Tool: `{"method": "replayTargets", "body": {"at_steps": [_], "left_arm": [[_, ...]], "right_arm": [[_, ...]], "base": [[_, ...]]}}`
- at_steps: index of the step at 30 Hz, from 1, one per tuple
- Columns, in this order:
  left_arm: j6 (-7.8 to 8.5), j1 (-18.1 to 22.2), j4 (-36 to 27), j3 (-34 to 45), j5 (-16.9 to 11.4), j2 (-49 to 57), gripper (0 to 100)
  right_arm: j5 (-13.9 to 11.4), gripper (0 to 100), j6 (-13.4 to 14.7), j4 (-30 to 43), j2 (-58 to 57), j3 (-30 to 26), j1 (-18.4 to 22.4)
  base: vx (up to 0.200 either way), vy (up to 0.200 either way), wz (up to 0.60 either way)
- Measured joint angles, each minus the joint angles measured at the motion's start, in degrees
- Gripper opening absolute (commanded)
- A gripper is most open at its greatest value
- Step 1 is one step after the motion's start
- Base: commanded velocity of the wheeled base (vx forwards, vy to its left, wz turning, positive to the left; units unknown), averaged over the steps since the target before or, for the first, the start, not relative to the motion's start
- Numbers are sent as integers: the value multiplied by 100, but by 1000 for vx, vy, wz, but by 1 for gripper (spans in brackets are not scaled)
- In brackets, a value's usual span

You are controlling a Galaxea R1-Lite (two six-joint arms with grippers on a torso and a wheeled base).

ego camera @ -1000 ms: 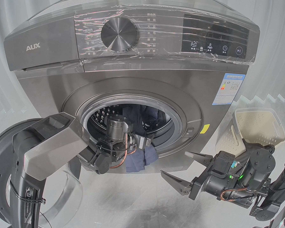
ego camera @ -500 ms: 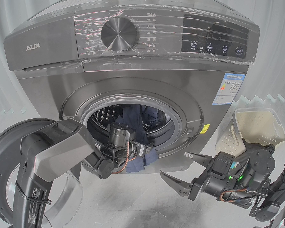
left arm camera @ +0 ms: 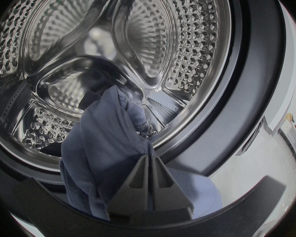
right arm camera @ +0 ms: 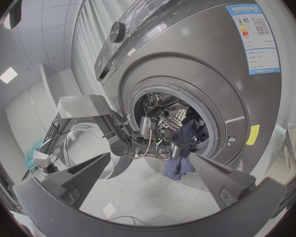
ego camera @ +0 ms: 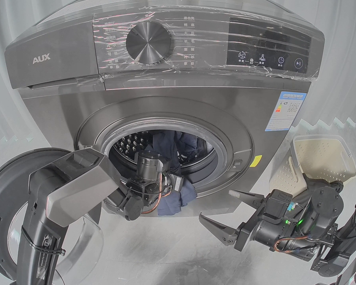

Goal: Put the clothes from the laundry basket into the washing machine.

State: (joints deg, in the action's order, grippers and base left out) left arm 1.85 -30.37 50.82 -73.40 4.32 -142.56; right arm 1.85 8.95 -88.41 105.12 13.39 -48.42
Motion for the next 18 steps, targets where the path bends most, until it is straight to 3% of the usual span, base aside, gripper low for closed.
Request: {"method": "replayTargets", "body": {"at_steps": [9,18], "left_arm": [[-60,5,41,-276,30,168,0],[-318,11,110,-1292,182,124,0]], "right_arm": [[-2,100,2,2,0,26,7],[-2,100,-2,2,-5,67,27]], "base": [[0,0,0],[0,0,0]]}}
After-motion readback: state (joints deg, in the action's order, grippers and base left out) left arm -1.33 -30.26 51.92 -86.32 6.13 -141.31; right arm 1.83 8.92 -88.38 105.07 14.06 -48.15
